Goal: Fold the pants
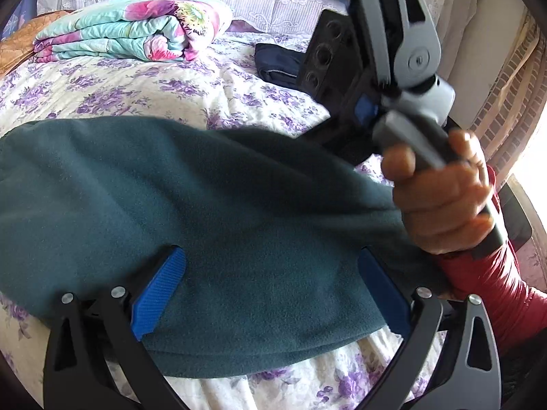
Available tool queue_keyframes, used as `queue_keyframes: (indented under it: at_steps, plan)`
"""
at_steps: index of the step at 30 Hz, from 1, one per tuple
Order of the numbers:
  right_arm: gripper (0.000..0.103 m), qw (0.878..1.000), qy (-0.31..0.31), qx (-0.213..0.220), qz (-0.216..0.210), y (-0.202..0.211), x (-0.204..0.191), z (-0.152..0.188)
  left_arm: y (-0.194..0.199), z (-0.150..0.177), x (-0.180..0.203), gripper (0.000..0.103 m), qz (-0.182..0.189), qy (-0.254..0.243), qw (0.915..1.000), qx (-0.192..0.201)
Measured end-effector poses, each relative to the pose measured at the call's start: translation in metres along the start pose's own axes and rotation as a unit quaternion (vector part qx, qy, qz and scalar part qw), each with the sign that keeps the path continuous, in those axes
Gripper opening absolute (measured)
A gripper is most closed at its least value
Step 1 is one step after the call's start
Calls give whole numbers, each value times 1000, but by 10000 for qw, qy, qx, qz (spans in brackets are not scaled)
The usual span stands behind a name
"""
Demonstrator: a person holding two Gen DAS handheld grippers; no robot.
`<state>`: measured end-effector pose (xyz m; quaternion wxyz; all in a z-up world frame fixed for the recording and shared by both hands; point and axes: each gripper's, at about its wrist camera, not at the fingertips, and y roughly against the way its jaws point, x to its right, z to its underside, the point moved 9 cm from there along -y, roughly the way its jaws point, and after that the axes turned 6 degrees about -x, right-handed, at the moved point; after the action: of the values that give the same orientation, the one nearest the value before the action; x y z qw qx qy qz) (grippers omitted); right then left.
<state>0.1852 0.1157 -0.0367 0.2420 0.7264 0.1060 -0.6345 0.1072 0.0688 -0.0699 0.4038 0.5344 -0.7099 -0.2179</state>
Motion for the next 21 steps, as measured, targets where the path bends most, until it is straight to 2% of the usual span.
queue_keyframes:
  at_steps: [3,6,8,10,11,12,14,17,18,20,21]
  plan:
    - [100,9980,102,563,-269,23,-2,-17,-2,-1,0,98,-48,-34,10000,-13]
    - [100,9966,-6,737,-365,38,7,-25,-2,-2,1,98,-57,-34,10000,-18]
    - [98,9958,-18,876,-267,41,14,-30,-2,-2,2,98,-50,-34,10000,-13]
    - [93,9965,151,683,457,35,28,-34,-2,-2,2,98,-36,-31,10000,-13]
    - [85,9965,159,542,611,33,36,-34,-2,-2,2,98,-37,-29,10000,-16]
    - [84,9965,122,489,666,35,39,-33,-2,-2,2,98,-36,-28,10000,-16]
    - [84,9977,11,432,516,45,37,-31,-2,-2,3,98,-25,-16,10000,-4]
    - [84,9970,21,602,478,69,31,-31,-1,-1,3,98,-3,0,10000,10]
    - [86,9877,241,1131,1051,90,30,-34,-1,-1,3,98,9,11,10000,13]
    - [86,9707,645,1462,1794,106,25,-34,0,0,3,98,48,39,10000,21]
    - [85,9573,856,1626,2233,114,23,-33,0,0,3,98,62,47,10000,22]
